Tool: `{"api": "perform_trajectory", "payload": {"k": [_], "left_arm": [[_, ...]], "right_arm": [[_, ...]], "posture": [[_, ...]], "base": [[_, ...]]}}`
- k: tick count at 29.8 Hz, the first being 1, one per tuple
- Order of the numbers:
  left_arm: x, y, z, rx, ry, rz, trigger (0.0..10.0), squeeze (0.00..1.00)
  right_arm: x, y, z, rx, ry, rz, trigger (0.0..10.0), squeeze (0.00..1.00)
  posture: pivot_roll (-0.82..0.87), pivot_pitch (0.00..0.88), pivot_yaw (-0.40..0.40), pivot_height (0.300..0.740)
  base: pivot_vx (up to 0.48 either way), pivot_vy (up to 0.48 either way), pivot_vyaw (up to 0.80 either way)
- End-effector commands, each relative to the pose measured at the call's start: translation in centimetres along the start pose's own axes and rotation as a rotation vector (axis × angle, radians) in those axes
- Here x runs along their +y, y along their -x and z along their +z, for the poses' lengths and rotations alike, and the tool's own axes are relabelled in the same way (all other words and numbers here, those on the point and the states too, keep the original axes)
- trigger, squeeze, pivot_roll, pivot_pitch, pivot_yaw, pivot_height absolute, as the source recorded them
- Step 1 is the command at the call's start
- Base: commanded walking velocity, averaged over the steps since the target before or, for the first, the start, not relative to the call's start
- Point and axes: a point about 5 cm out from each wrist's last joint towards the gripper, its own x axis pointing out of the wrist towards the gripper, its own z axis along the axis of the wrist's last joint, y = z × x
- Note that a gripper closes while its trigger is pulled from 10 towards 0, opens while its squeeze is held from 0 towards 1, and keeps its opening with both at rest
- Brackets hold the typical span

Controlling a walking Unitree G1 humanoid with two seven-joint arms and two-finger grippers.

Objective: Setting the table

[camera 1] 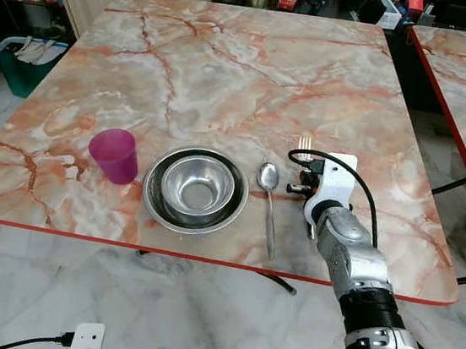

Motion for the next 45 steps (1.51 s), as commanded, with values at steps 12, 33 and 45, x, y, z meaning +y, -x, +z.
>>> {"api": "perform_trajectory", "payload": {"k": [12,33,45], "left_arm": [[-0.5,0.3,-1.7,0.058,-0.013,-0.028,10.0,0.0],[-1.0,0.3,-1.8,0.072,-0.016,-0.03,10.0,0.0],[-1.1,0.2,-1.7,0.079,-0.015,-0.021,10.0,0.0]], "right_arm": [[0.3,1.3,-0.1,0.052,-0.005,0.007,10.0,0.0],[-0.2,4.1,-0.7,0.105,0.012,-0.015,10.0,0.0],[0.4,4.3,-0.5,0.095,0.018,0.018,10.0,0.0]], "posture": [[0.03,0.206,-0.016,0.711],[0.01,0.21,-0.024,0.711],[0.01,0.213,-0.027,0.711]], "base": [[0.0,0.0,0.0],[0.0,0.0,0.0],[0.0,0.0,0.0]]}}
